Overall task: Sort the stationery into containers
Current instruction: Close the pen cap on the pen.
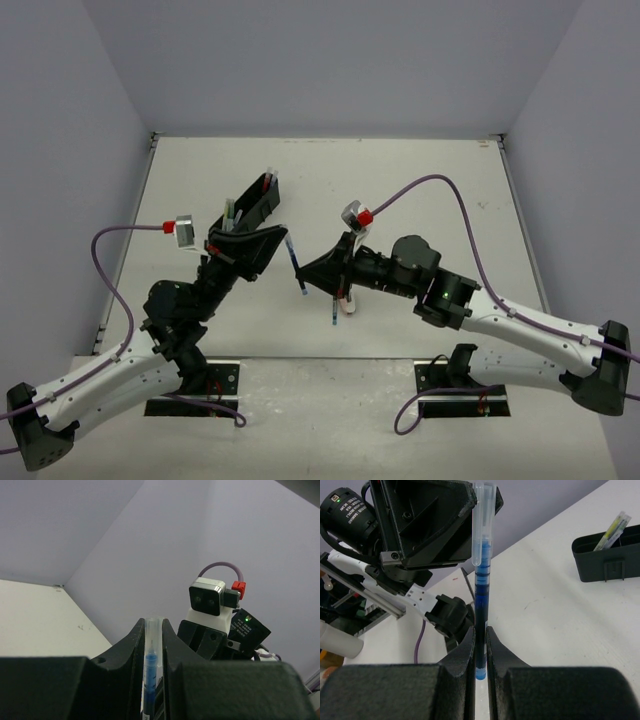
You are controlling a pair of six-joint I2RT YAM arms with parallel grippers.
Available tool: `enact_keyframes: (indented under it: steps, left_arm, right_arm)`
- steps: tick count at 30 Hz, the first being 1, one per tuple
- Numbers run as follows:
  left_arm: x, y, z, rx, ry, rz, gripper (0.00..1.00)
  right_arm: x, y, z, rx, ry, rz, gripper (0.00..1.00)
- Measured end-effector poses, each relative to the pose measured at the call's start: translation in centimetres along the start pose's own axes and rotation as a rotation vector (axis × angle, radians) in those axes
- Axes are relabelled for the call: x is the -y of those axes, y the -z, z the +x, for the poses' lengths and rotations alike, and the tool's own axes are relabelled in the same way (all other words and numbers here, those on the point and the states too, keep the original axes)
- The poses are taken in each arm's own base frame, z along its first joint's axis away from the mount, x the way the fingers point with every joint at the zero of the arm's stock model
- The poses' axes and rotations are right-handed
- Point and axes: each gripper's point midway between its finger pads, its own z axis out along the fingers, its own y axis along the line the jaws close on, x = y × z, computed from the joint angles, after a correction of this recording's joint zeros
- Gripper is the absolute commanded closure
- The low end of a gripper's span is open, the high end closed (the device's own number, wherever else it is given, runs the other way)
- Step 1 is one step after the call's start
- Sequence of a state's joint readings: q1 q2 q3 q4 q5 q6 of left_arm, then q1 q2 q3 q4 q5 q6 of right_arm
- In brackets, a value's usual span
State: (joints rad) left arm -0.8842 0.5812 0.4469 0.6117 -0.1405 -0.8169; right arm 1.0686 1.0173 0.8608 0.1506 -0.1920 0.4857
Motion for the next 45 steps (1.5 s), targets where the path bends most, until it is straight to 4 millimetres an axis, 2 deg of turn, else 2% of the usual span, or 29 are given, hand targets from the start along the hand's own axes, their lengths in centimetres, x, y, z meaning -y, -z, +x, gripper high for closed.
enact_keyframes:
  steps: [3, 6, 9, 13, 18, 21, 24, 25, 31, 35, 38, 42, 43, 45]
  left_arm:
    - [0.1, -0.1, -0.3, 0.013, 0.004, 0.004, 0.96]
    - [0.1, 0.0, -0.3, 0.012, 0.003, 0.002, 0.86]
    - [0.0, 0.0, -0.2, 0.008, 0.002, -0.001, 0.83]
    - [0.0, 0.0, -0.1, -0.001, -0.005, -0.005, 0.74]
    - [-0.5, 0.1, 1.5, -0.08, -0.026, -0.021, 0.59]
    - [-0.8, 0.3, 2.2, -0.109, -0.035, -0.028, 0.67]
    - [-0.5, 0.4, 2.3, -0.12, -0.035, -0.015, 0.95]
    - [-0.4, 0.4, 2.3, -0.122, -0.035, -0.009, 0.99]
    - [0.7, 0.5, 2.4, -0.137, -0.076, 0.058, 1.0]
    - [1.9, 0.7, 2.2, -0.139, -0.129, 0.134, 1.0]
    - [3.1, 1.0, 2.3, -0.158, -0.165, 0.199, 1.0]
    - [4.0, 1.4, 3.0, -0.199, -0.184, 0.26, 1.0]
    - [4.1, 1.4, 3.1, -0.204, -0.185, 0.268, 1.0]
    - [4.3, 1.4, 3.2, -0.21, -0.184, 0.275, 1.0]
  right_arm:
    - [0.0, -0.4, -0.3, -0.006, 0.021, 0.003, 1.0]
    - [0.2, -0.6, -0.2, -0.015, 0.037, 0.006, 1.0]
    - [0.2, -0.6, -0.1, -0.018, 0.045, 0.007, 1.0]
    - [0.3, -0.6, -0.1, -0.016, 0.056, 0.007, 1.0]
    - [0.1, -0.6, -1.5, 0.039, 0.076, 0.005, 1.0]
    - [0.0, -0.7, -1.9, 0.051, 0.081, 0.001, 1.0]
    - [0.0, -0.7, -2.0, 0.053, 0.085, 0.001, 1.0]
    - [0.0, -0.6, -2.0, 0.053, 0.086, 0.002, 1.0]
    - [-0.3, -0.6, -2.3, 0.055, 0.093, -0.009, 1.0]
    - [-1.3, -0.8, -2.6, 0.042, 0.105, -0.054, 0.79]
    - [-2.2, -1.2, -2.7, 0.025, 0.115, -0.098, 0.78]
    - [-2.8, -1.9, -2.2, -0.006, 0.122, -0.14, 0.79]
    - [-2.9, -2.0, -2.0, -0.015, 0.123, -0.15, 0.81]
    - [-3.1, -2.0, -1.7, -0.029, 0.125, -0.168, 0.94]
